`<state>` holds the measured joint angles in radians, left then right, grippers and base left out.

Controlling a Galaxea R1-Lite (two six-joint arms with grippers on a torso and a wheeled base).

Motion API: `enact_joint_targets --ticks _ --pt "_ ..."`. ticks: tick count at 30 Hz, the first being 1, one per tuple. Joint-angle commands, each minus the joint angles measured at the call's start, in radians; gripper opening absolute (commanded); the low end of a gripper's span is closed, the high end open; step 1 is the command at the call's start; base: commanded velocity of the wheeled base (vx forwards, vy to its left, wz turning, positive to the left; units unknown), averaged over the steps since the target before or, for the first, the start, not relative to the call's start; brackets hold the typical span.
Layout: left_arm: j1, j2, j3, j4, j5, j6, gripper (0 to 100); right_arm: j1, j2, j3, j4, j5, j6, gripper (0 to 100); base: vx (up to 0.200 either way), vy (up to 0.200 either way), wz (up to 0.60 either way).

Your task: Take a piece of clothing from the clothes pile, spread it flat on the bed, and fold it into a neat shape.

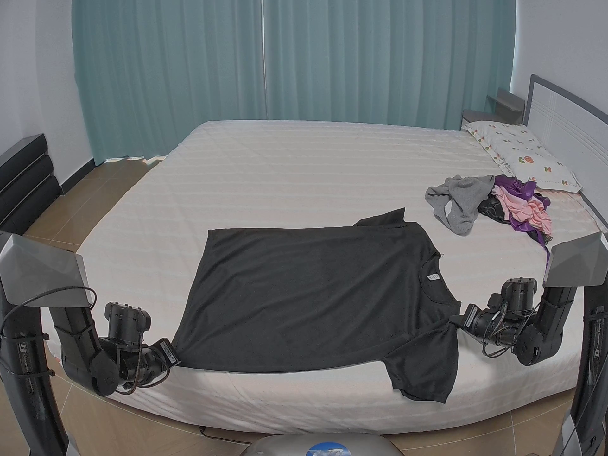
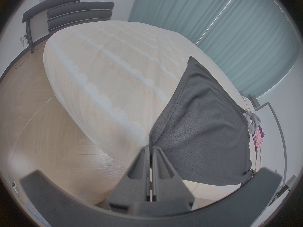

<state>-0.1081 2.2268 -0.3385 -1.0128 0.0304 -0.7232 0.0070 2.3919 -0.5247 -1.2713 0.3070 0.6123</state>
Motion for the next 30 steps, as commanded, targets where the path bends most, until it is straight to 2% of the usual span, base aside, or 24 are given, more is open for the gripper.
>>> enact_joint_targets --ticks 1,2,8,10,12,13,14,17,18,21,24,30 --pt "-0.001 0.002 -0.002 -0.001 0.000 -0.002 0 0.002 0.000 -0.031 0.012 0.006 -0.002 0 0.000 0.000 0.00" --pt "-0.001 0.002 -0.002 0.000 -0.001 -0.002 0 0.001 -0.005 -0.029 0.012 0.009 -0.002 100 0.000 0.000 0.00" --pt "-0.001 0.001 0.000 0.000 -0.017 -0.004 0 -0.013 -0.059 0.026 0.015 0.029 -0.009 100 0.000 0.000 0.00" --pt "0.002 -0.001 0.001 -0.001 -0.027 -0.004 0 -0.032 -0.102 0.074 0.013 0.081 -0.017 100 0.000 0.000 0.00" --pt "0.002 -0.001 0.001 -0.001 -0.027 -0.004 0 -0.032 -0.102 0.074 0.013 0.081 -0.017 100 0.000 0.000 0.00" --pt "0.002 -0.001 0.003 -0.001 -0.027 -0.004 0 -0.038 -0.129 0.134 0.010 0.119 -0.032 100 0.000 0.000 0.00" --pt "0.002 -0.001 0.003 -0.001 -0.027 -0.004 0 -0.038 -0.131 0.170 0.004 0.129 -0.060 100 0.000 0.000 0.00" --pt "0.002 -0.001 0.003 -0.001 -0.027 -0.004 0 -0.035 -0.128 0.219 -0.003 0.139 -0.114 100 0.000 0.000 0.00" --pt "0.002 -0.001 0.003 -0.001 -0.029 -0.004 0 -0.027 -0.115 0.261 -0.005 0.149 -0.163 100 0.000 0.000 0.00" --pt "0.004 -0.001 0.003 -0.001 -0.029 -0.004 0 -0.024 -0.088 0.304 -0.022 0.161 -0.203 100 0.000 0.000 0.00" --pt "0.004 -0.003 0.004 -0.001 -0.029 -0.004 0 -0.015 -0.066 0.322 -0.066 0.185 -0.194 100 0.000 0.000 0.00" --pt "0.005 -0.003 0.004 -0.001 -0.029 -0.004 0 0.013 -0.017 0.331 -0.106 0.188 -0.189 100 0.000 0.000 0.00"
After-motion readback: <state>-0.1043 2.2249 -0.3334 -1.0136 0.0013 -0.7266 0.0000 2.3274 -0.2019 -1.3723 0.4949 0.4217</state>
